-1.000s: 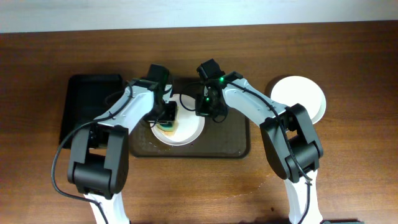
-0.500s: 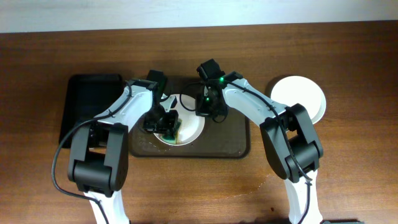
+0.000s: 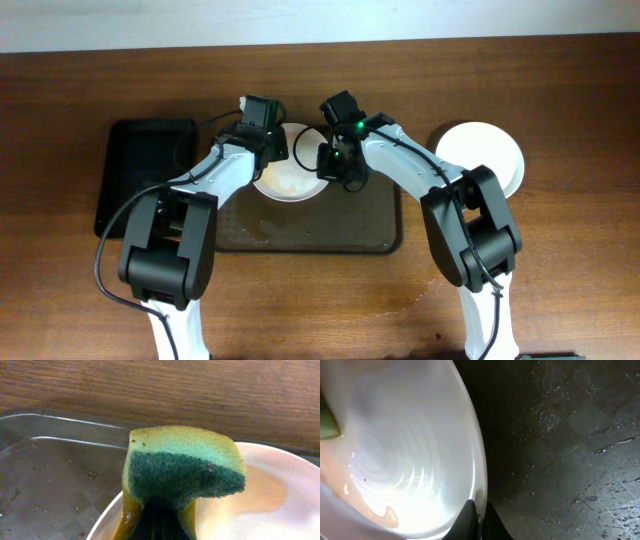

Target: Clean dirty plates on tray and stack at the side

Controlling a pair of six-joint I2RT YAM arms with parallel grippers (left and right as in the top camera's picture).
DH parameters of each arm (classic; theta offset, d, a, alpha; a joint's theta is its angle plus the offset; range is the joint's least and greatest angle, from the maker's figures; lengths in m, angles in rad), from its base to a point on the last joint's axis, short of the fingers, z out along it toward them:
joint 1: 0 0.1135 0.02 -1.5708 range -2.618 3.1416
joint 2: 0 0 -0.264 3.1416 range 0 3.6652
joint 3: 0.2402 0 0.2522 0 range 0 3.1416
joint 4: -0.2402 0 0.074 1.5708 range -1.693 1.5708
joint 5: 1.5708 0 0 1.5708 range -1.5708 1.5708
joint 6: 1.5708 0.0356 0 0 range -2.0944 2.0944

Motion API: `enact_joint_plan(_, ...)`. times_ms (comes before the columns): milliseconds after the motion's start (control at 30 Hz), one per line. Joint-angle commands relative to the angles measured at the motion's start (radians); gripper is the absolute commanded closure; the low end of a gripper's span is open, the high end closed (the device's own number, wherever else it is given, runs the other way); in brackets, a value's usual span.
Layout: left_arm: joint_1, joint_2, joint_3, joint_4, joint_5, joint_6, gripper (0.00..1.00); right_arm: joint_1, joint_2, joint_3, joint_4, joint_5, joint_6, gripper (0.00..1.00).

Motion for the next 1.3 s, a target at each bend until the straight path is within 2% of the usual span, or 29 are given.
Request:
enact_joint_plan(0,0.011,0.044,0.001,-0.128,0.148,0.121,1.00,0.007,0.045,-0.008,-0.018,0.016,-0.030,0.96)
enact_joint_plan(33,0.013,0.044,0.013,-0.167,0.182,0.140,1.00,0.007,0.045,-0.008,-0.018,0.016,-0.030,0.96)
enact_joint_plan(133,0.039,0.044,0.094,-0.312,0.486,0.264,1.00,0.007,0.045,-0.008,-0.016,0.016,-0.030,0.96)
enact_joint_plan(233,0.074,0.044,0.145,-0.317,0.639,0.269,1.00,0.007,0.045,-0.008,-0.015,0.016,-0.030,0.96)
enact_joint_plan(300,0.108,0.044,0.163,-0.318,0.634,0.244,1.00,0.007,0.045,-0.008,-0.015,0.016,-0.030,0.96)
enact_joint_plan(367,0.156,0.044,0.181,-0.334,0.547,0.174,1.00,0.007,0.045,-0.008,-0.016,0.015,-0.030,0.96)
enact_joint_plan(433,0.195,0.044,0.229,-0.383,0.475,0.164,1.00,0.007,0.045,-0.008,-0.019,0.015,-0.030,0.96)
enact_joint_plan(600,0.251,0.044,0.529,-0.703,0.270,0.165,1.00,0.007,0.045,-0.008,-0.020,0.015,-0.030,0.96)
enact_joint_plan(700,0.266,0.044,0.678,-0.863,0.269,0.165,1.00,0.003,0.032,-0.007,-0.031,-0.011,-0.073,0.96)
enact_joint_plan(800,0.299,0.045,0.696,-0.908,0.267,0.165,1.00,-0.004,-0.029,-0.005,-0.050,-0.006,-0.133,0.96)
enact_joint_plan(900,0.330,0.045,0.694,-0.911,0.267,0.165,0.99,0.004,-0.142,-0.005,-0.087,0.130,-0.168,0.96)
enact_joint_plan(1100,0.343,0.045,0.694,-0.907,0.216,0.164,0.99,0.127,-0.347,-0.005,-0.190,0.710,-0.169,0.96)
enact_joint_plan(1267,0.343,0.045,0.694,-0.904,0.216,0.164,1.00,0.323,-0.353,-0.005,-0.214,1.268,-0.169,0.96)
